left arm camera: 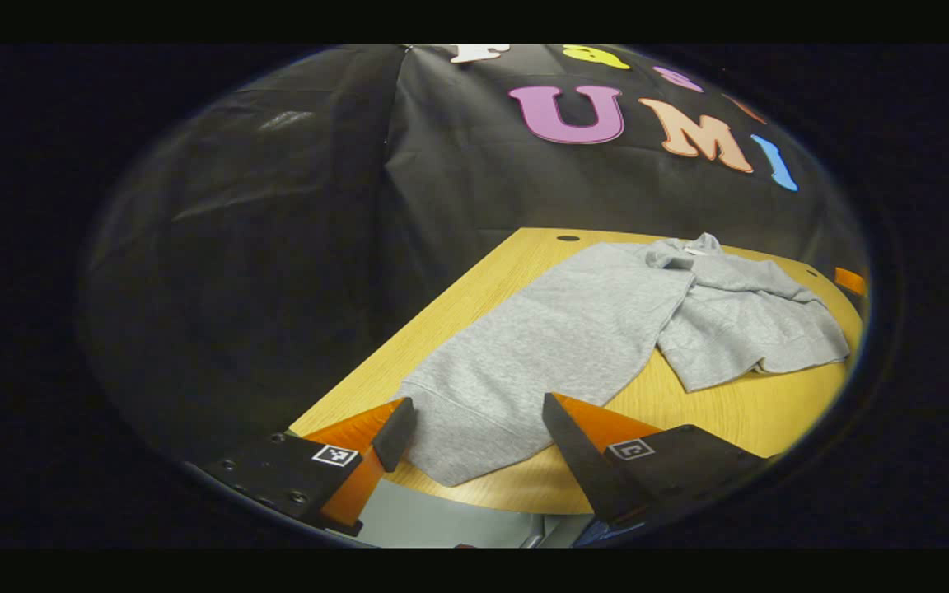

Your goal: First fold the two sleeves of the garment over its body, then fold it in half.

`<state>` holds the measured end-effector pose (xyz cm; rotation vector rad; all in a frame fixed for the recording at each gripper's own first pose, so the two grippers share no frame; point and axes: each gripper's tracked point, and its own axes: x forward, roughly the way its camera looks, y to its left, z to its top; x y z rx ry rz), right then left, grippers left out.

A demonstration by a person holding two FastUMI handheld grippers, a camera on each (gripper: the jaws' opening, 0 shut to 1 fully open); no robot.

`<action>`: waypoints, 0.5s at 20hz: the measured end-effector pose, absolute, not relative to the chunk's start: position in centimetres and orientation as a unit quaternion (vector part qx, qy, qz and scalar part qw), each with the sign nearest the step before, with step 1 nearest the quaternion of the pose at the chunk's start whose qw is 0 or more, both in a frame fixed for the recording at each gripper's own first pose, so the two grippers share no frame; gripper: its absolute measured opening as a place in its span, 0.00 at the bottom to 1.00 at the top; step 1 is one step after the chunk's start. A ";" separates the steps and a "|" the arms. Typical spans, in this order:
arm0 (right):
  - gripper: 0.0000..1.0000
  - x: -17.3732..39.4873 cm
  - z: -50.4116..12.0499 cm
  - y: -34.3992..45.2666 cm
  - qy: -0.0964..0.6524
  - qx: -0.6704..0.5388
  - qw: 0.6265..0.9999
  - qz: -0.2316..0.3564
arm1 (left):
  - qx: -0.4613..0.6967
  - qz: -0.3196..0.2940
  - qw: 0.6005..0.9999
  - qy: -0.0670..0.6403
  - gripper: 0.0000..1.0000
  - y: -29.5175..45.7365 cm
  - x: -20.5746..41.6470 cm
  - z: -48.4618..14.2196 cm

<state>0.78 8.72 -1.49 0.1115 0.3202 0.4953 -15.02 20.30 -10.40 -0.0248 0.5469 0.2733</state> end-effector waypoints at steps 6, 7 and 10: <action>0.98 0.8 -2.0 8.7 0.164 0.060 0.955 0.241 | -0.024 0.134 0.953 0.271 0.95 19.9 -14.9 -10.6; 0.98 0.7 -1.9 8.8 0.164 0.061 0.954 0.243 | -0.024 0.132 0.954 0.268 0.95 19.8 -14.8 -10.6; 0.97 0.5 -1.8 9.2 0.163 0.064 0.953 0.247 | -0.028 0.128 0.955 0.265 0.96 19.5 -15.1 -10.6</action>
